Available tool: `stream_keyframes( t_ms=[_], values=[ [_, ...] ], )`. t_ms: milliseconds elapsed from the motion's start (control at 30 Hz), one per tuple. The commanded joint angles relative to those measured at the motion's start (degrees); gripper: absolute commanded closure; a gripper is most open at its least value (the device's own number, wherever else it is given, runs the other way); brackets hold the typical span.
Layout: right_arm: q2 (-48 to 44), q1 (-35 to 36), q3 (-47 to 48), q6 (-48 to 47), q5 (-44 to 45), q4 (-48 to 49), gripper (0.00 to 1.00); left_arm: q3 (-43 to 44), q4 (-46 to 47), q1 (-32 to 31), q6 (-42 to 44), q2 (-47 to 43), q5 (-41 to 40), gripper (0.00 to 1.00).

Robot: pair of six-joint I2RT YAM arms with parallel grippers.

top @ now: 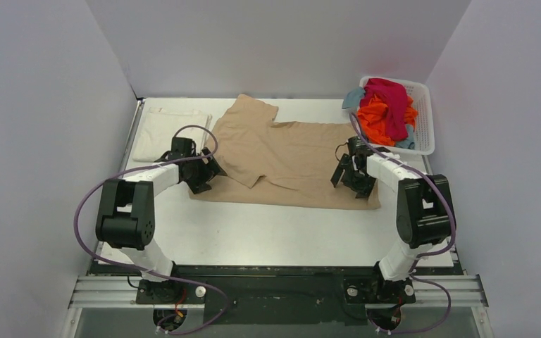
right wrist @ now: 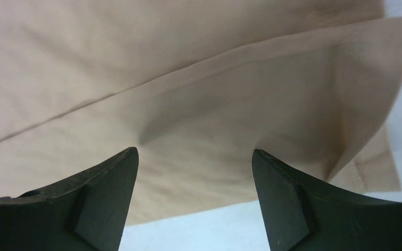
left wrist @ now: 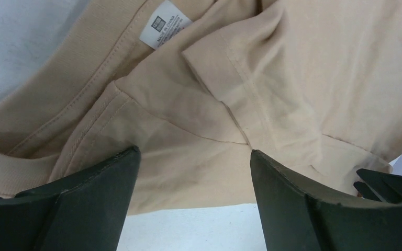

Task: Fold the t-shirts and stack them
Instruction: Fold the flattened tshirt in 1/3 of the way

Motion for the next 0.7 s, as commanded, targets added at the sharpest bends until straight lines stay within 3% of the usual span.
stream_keyframes(
  t_ms=[0,167,367,533,667],
  values=[
    [1.76,-5.23,-1.67,-0.94,2.3,-0.15,0.26,-1.86,2.56,0.22,-0.41,1.07,-0.13,0.1],
    [2.8,-8.36,-3.52,-2.27,0.06,0.1,0.27,-4.44,0.67,0.42,-0.24,0.31,-2.38,0.09],
    [-4.11,-8.31,-13.06,0.86,-4.37,-0.16,0.28,-12.41,-4.85,0.32,-1.95,-6.5,-7.89,0.09],
    [-14.27,-6.91,-25.64,4.26,-7.64,-1.86,0.3,-20.93,-11.45,-0.06,-5.0,-19.28,-12.96,0.09],
    [-25.15,-1.47,-31.6,8.79,-3.95,-8.67,0.3,-26.06,-20.16,-0.72,-8.34,-31.03,-17.61,0.09]
  ],
)
